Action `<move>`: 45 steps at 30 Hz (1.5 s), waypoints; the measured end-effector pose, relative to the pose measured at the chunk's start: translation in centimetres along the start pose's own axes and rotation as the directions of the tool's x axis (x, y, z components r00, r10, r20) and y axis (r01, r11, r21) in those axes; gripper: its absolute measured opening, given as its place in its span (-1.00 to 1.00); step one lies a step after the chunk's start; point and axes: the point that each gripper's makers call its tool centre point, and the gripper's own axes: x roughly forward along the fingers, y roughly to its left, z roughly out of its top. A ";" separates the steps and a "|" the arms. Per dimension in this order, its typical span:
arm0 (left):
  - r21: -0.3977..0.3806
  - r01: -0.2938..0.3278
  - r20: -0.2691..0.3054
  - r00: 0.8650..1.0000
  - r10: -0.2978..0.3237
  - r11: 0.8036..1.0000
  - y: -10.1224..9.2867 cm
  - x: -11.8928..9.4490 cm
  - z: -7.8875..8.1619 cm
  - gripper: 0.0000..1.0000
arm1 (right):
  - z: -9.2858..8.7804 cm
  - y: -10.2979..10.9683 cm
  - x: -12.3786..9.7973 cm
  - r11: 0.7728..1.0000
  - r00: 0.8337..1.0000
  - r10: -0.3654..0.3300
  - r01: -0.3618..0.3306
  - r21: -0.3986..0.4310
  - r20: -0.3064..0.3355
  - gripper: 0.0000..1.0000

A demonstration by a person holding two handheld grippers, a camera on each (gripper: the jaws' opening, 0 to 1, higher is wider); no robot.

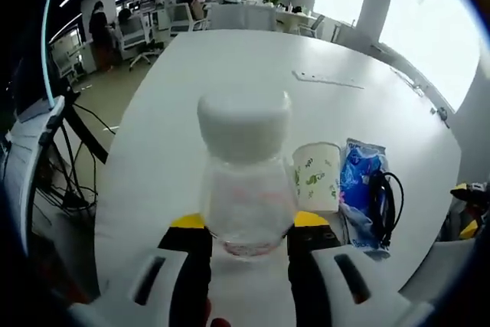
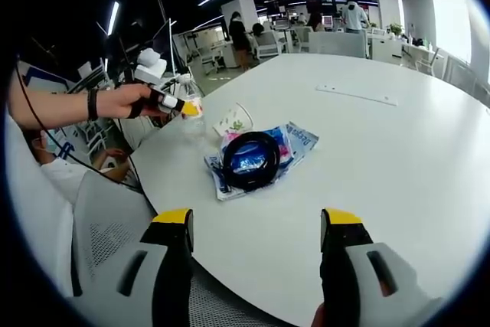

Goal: Arrange the tabletop items into an orderly group along one side of the table until the central work area is clear of visible clutter.

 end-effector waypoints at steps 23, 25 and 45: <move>0.076 -0.054 0.033 0.998 0.051 0.996 -0.3 -1.1 -1.9 -0.24 | -0.1 -0.2 -0.1 1.000 1.000 -0.004 0.004 0.003 0.003 0.34; 0.064 -0.057 0.029 0.998 0.056 0.996 -0.2 -1.1 -1.9 -0.24 | 0.0 -0.2 0.0 1.000 1.000 -0.004 0.004 0.001 0.007 0.34; 0.064 -0.053 0.035 0.998 0.051 0.997 0.3 -0.5 -1.9 -0.22 | -0.1 0.1 0.0 1.000 1.000 -0.004 0.004 0.001 0.009 0.35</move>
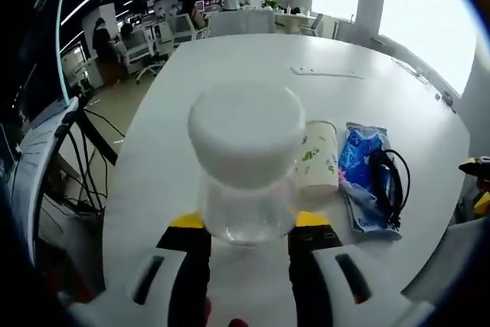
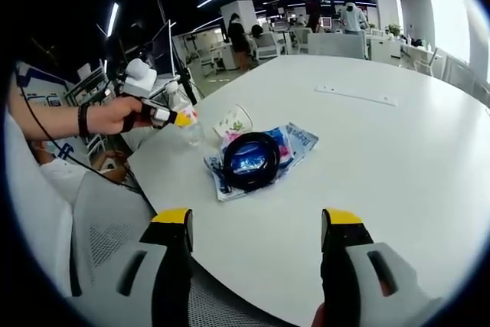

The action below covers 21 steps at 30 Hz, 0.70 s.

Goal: Arrange the tabletop items into an orderly group along one side of the table until the central work area is clear of visible clutter.

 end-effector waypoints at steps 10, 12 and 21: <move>0.072 0.110 0.050 0.992 -0.114 0.991 0.4 -0.5 0.3 -0.07 | -0.1 0.1 0.0 1.000 1.000 -0.003 0.003 0.002 -0.001 0.35; 0.099 0.134 0.058 0.988 -0.140 0.986 0.3 -0.6 0.4 -0.10 | -0.1 0.2 0.1 1.000 1.000 -0.002 0.002 0.002 -0.003 0.35; 0.155 0.169 0.062 0.982 -0.180 0.973 -0.3 -0.5 0.6 -0.27 | 0.1 0.4 0.4 1.000 1.000 -0.001 0.001 0.001 -0.002 0.35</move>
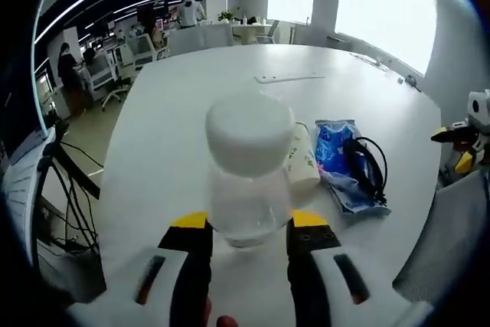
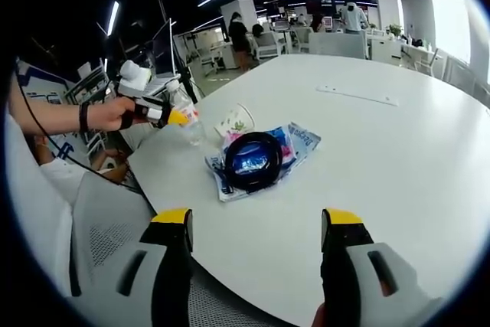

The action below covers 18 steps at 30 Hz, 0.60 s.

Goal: Arrange the tabletop items into an orderly group along one side of the table until the central work area is clear of visible clutter.

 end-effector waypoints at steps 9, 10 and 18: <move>-0.035 -0.043 0.013 0.999 0.044 0.998 0.1 0.1 0.2 -0.28 | 0.0 0.0 0.0 1.000 1.000 0.000 0.000 -0.002 -0.008 0.35; -0.041 -0.051 0.012 0.999 0.051 0.998 0.2 0.2 0.3 -0.28 | 0.0 -0.1 0.1 1.000 1.000 0.000 0.000 -0.003 -0.009 0.35; -0.076 -0.095 0.014 0.995 0.096 0.993 0.4 0.4 1.3 -0.28 | 0.1 -0.3 0.0 1.000 1.000 -0.002 0.002 -0.006 -0.015 0.34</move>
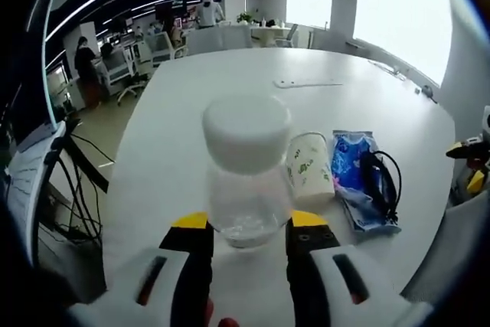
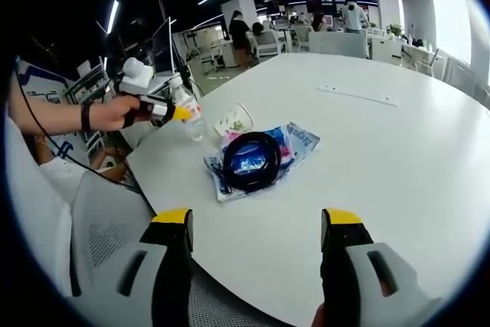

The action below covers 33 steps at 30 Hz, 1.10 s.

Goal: Arrange the tabletop items into an orderly group along one side of the table until the central work area is clear of visible clutter.

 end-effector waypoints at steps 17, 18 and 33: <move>-0.015 -0.025 0.006 1.000 0.025 1.000 1.4 2.4 2.6 -0.28 | -1.0 -0.4 0.0 1.000 0.999 0.000 0.001 0.014 -0.036 0.34; -0.017 -0.026 0.007 1.000 0.026 1.000 1.5 2.6 2.8 -0.28 | -1.0 -0.3 0.0 1.000 0.999 0.000 0.000 0.013 -0.039 0.34; -0.031 -0.042 0.019 0.999 0.042 0.999 2.5 4.5 4.5 -0.28 | -1.0 -0.8 0.4 1.000 0.999 0.006 -0.005 0.018 -0.052 0.34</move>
